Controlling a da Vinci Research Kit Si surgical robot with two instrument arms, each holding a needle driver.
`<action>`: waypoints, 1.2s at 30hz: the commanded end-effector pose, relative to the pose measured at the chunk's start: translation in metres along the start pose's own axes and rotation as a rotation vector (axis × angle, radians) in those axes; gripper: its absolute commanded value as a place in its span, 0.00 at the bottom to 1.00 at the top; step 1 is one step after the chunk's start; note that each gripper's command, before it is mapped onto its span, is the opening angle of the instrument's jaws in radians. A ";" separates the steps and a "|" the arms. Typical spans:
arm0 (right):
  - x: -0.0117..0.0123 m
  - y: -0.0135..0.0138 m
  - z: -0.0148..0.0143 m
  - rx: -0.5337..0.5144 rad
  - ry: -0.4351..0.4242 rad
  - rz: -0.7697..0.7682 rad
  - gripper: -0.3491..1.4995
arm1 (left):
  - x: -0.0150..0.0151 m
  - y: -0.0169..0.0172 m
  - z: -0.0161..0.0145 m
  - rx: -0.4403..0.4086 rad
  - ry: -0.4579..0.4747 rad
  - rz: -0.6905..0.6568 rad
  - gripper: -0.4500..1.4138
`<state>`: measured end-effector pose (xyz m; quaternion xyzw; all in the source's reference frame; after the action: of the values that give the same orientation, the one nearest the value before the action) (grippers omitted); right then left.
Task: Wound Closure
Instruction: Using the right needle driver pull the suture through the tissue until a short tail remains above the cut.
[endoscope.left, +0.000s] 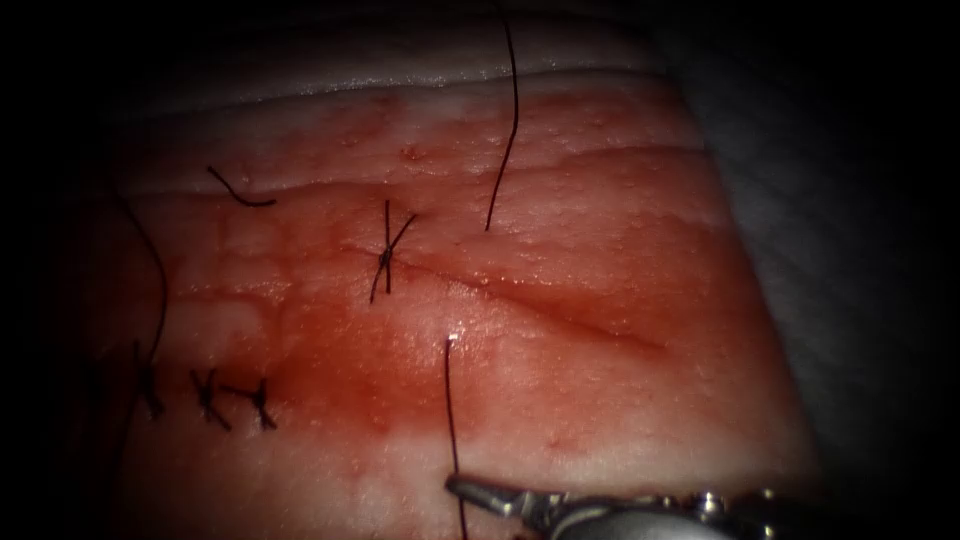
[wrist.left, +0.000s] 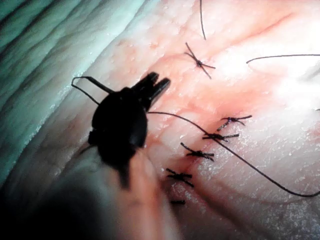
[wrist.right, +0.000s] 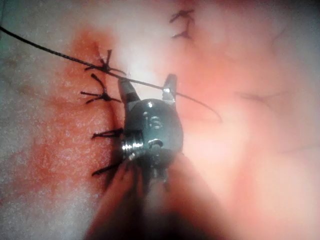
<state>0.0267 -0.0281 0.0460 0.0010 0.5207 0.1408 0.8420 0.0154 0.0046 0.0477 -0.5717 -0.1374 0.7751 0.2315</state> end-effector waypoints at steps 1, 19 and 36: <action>-0.0012 0.0014 0.0012 -0.006 -0.001 -0.011 0.82 | -0.0004 -0.0005 0.0008 0.000 0.001 0.002 0.00; -0.0087 0.0078 0.0088 -0.092 0.013 -0.047 0.88 | -0.0012 -0.0018 0.0009 0.015 -0.010 -0.001 0.00; -0.0087 0.0061 0.0080 -0.103 -0.044 0.088 0.00 | -0.0053 -0.0089 0.0037 0.300 -0.117 0.157 0.00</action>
<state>0.0278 -0.0234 0.0575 -0.0163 0.4914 0.2049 0.8464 0.0153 0.0097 0.0585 -0.4912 0.0147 0.8357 0.2452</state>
